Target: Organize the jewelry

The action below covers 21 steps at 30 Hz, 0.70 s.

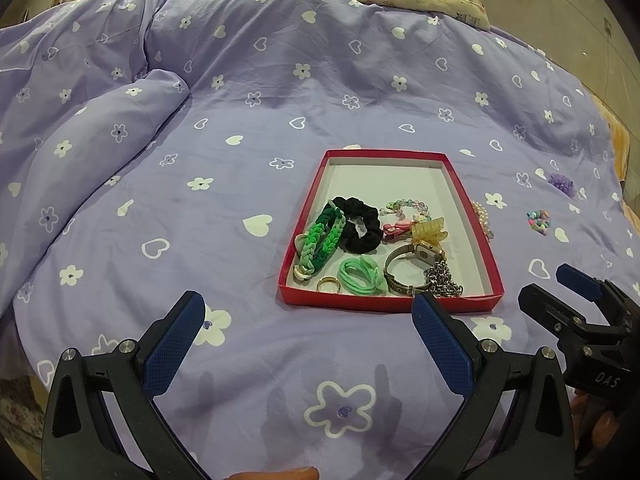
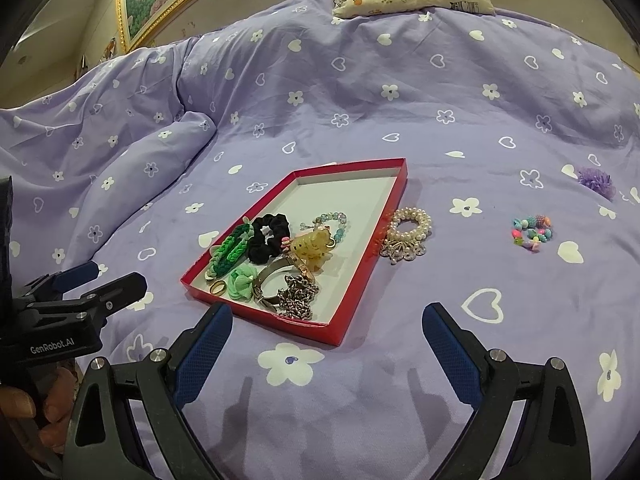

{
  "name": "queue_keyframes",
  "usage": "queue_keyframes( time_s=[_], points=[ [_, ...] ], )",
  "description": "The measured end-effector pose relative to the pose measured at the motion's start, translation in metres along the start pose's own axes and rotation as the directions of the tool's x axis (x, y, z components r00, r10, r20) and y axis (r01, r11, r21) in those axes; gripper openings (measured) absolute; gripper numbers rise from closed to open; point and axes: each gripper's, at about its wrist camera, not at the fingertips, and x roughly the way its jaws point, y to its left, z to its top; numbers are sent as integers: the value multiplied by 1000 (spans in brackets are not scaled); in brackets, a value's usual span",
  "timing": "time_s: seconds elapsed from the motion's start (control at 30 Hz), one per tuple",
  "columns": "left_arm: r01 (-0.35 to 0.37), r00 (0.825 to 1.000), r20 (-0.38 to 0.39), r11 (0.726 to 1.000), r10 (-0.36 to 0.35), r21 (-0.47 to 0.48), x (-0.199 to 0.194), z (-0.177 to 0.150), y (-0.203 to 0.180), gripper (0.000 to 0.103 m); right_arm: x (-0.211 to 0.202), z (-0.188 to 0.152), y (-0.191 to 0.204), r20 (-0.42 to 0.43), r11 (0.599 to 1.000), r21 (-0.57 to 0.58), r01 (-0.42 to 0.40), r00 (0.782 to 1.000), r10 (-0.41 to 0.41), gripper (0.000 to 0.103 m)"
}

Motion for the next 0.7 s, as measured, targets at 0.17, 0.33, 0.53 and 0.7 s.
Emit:
queue_keyframes(
  time_s=[0.17, 0.33, 0.53, 0.7],
  points=[
    [4, 1000, -2, 1000, -4, -5, 1, 0, 0, 103, -1, 1, 0, 3, 1000, -4, -3, 1000, 3, 97],
    [2, 1000, -6, 1000, -2, -13, 0, -1, 0, 103, -2, 1, 0, 3, 1000, -4, -4, 1000, 4, 97],
    [2, 1000, -6, 1000, -2, -13, 0, -1, 0, 103, -3, 1, 1, 4, 1000, -4, -5, 1000, 5, 97],
    [-5, 1000, 0, 1000, 5, -9, -1, -1, 0, 103, -4, 0, 2, 5, 1000, -6, -9, 1000, 9, 97]
  ],
)
